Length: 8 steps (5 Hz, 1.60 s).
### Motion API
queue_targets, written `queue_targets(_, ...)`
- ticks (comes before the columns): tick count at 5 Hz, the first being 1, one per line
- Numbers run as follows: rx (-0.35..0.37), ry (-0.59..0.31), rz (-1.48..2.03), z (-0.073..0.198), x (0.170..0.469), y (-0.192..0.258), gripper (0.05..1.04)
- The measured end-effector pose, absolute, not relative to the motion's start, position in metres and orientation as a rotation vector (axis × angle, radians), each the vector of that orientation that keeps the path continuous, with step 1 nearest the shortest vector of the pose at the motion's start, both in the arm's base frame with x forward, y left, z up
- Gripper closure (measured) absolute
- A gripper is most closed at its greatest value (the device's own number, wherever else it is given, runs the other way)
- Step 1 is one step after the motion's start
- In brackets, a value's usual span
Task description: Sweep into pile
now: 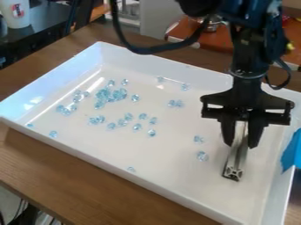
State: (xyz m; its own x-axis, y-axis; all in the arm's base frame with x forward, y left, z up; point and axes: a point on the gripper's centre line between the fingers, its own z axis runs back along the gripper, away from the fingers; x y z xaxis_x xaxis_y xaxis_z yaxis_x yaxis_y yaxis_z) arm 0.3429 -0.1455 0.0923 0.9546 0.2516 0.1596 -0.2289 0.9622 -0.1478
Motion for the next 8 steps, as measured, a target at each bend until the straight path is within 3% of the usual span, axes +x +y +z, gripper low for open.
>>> queue_targets(3, -0.168, -0.234, 0.254, 0.088, 0.340, -0.120, 0.747)
queue_targets(5, -0.193, -0.225, 0.267, 0.087, 0.332, -0.054, 0.747)
queue_targets(8, -0.130, -0.246, 0.257, 0.085, 0.325, 0.045, 0.748)
